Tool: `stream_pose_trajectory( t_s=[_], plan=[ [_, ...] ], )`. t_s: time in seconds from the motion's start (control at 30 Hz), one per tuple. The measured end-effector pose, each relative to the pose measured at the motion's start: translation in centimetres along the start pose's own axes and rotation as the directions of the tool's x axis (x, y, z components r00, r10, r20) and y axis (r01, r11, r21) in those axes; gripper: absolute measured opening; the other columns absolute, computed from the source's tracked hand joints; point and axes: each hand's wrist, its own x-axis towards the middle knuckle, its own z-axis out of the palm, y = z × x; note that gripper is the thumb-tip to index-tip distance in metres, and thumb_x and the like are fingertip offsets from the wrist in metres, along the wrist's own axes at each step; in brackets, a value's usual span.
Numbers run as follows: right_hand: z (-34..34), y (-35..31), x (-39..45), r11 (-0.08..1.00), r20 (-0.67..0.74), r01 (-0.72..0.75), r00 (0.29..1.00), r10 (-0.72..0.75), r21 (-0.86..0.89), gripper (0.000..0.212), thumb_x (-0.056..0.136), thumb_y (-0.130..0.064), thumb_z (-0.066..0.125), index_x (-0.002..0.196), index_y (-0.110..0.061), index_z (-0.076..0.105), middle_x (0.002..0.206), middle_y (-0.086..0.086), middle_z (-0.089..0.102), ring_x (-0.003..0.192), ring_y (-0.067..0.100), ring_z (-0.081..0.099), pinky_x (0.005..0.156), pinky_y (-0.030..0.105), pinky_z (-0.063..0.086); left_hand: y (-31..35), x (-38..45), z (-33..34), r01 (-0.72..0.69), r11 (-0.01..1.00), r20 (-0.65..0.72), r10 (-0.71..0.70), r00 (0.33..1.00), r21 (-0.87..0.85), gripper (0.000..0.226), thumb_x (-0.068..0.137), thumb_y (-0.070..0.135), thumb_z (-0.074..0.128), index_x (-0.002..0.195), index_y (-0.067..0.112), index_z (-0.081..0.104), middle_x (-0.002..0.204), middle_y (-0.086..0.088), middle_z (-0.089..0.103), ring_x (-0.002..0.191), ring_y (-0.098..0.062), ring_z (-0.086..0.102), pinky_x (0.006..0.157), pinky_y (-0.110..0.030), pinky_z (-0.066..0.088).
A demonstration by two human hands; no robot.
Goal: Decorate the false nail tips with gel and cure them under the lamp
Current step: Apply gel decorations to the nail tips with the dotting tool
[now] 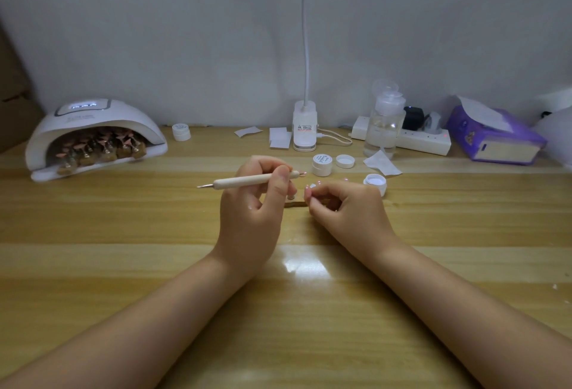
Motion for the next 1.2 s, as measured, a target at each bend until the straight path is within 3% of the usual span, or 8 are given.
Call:
stream_pose_trajectory(
  t_s=[0.17, 0.3, 0.57, 1.2],
  plan=[
    [0.01, -0.18, -0.06, 1.0, -0.017, -0.025, 1.0, 0.025, 0.007, 0.007, 0.079, -0.011, 0.071, 0.075, -0.016, 0.074, 0.059, -0.023, 0.058, 0.055, -0.006, 0.054, 0.075, 0.022, 0.043, -0.19, -0.16, -0.04, 0.039, 0.999, 0.008, -0.039, 0.999, 0.006, 0.013, 0.09, 0.022, 0.051, 0.08, 0.027, 0.058, 0.076, 0.002, 0.067, 0.068, -0.008, 0.065, 0.064, -0.019, 0.051],
    [-0.02, -0.34, -0.11, 0.999, -0.022, -0.033, 0.999, 0.033, 0.024, 0.006, 0.08, -0.013, 0.071, 0.074, -0.014, 0.074, 0.06, -0.022, 0.059, 0.059, 0.002, 0.057, 0.089, 0.042, 0.047, -0.7, -0.26, -0.08, 0.11, 0.993, 0.055, -0.113, 0.992, 0.045, 0.012, 0.088, 0.024, 0.051, 0.078, 0.024, 0.058, 0.071, 0.0, 0.067, 0.068, -0.006, 0.065, 0.068, -0.029, 0.054],
    [-0.03, -0.1, 0.0, 1.0, -0.027, -0.01, 1.0, 0.01, 0.016, 0.008, 0.077, -0.008, 0.072, 0.077, -0.016, 0.075, 0.068, -0.01, 0.068, 0.065, 0.007, 0.061, 0.066, 0.02, 0.048, -0.76, -0.37, 0.03, 0.125, 0.989, 0.077, -0.131, 0.988, 0.081, 0.013, 0.087, 0.026, 0.051, 0.078, 0.021, 0.059, 0.068, 0.0, 0.066, 0.07, -0.014, 0.065, 0.072, -0.047, 0.053],
    [-0.06, -0.09, -0.04, 1.0, -0.024, -0.01, 1.0, 0.01, 0.027, 0.006, 0.078, -0.009, 0.071, 0.077, -0.014, 0.075, 0.069, -0.005, 0.07, 0.065, 0.007, 0.061, 0.063, 0.022, 0.048, -0.76, -0.37, 0.08, 0.136, 0.987, 0.084, -0.143, 0.986, 0.09, 0.013, 0.087, 0.027, 0.05, 0.079, 0.021, 0.058, 0.067, 0.0, 0.066, 0.07, -0.014, 0.065, 0.072, -0.048, 0.053]
  ],
)
